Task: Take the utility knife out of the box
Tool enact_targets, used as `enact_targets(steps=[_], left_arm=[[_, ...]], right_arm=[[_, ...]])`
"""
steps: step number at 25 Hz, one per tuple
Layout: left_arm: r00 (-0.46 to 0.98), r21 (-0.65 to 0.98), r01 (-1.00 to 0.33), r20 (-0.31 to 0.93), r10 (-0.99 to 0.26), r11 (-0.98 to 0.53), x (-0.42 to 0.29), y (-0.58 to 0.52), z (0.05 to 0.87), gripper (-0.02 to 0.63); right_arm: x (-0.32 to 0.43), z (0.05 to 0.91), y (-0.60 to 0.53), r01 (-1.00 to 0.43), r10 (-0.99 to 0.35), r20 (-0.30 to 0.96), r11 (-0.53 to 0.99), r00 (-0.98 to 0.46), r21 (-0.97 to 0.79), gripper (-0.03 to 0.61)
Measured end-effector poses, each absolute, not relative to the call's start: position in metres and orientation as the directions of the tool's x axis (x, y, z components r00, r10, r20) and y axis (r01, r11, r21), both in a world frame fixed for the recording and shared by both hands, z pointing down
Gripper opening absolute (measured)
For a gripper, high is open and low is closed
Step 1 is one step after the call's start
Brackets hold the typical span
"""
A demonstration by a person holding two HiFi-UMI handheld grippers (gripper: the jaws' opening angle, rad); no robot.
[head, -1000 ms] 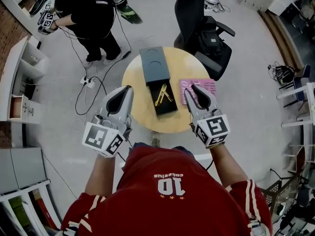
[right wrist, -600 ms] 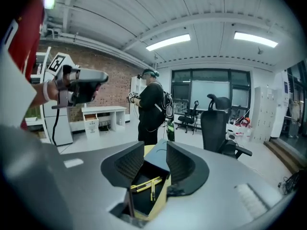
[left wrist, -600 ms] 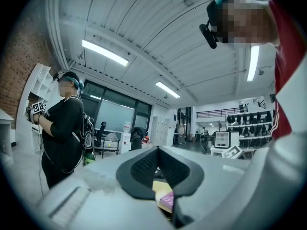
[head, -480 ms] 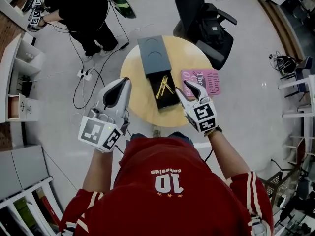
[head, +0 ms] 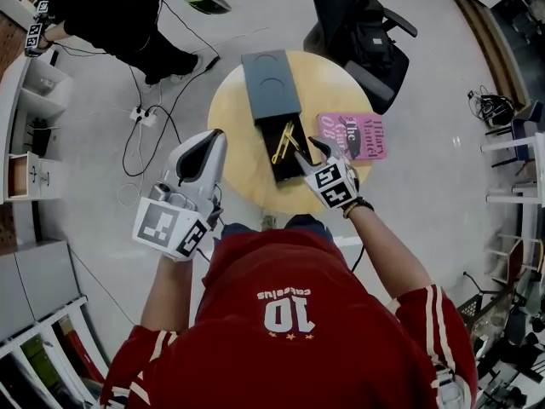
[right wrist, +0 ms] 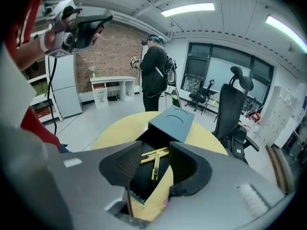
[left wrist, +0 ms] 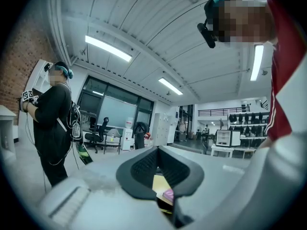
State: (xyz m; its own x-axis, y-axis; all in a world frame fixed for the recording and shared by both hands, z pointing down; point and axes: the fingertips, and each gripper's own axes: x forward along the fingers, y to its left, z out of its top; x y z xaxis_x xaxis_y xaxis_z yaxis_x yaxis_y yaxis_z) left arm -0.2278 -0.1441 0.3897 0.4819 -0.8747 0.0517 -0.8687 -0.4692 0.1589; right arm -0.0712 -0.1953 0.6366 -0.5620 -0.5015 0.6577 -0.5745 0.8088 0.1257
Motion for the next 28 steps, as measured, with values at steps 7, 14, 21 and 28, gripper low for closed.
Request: enact_targets(steps=[7,14,21,28], left_arm=[[0.473,0.173,-0.873,0.069,-0.878,-0.457,-0.234,-0.144,0.4,0.003],[0.455,0.204,-0.879,0.086,-0.886,-0.432,-0.247,-0.144,0.411,0.003],[0.434,0.223,-0.887,0.099,-0.896,-0.405,-0.262,-0.151,0.419,0.003],[0.427,0.233,-0.888,0.095,-0.899,-0.397,-0.268,-0.161,0.423,0.003]], right_arm=[[-0.081,0.697,-0.201,-0.48,-0.414,0.769,0.862,-0.486,0.161,0.163],[-0.087,0.746,-0.214,-0.366,-0.361,0.86,0.903,-0.362,0.225,0.16],[-0.086,0.774,-0.225,-0.259,-0.32,0.911,0.932,-0.262,0.253,0.153],[-0.091,0.784,-0.231,-0.174,-0.249,0.942,0.962,-0.226,0.212,0.153]])
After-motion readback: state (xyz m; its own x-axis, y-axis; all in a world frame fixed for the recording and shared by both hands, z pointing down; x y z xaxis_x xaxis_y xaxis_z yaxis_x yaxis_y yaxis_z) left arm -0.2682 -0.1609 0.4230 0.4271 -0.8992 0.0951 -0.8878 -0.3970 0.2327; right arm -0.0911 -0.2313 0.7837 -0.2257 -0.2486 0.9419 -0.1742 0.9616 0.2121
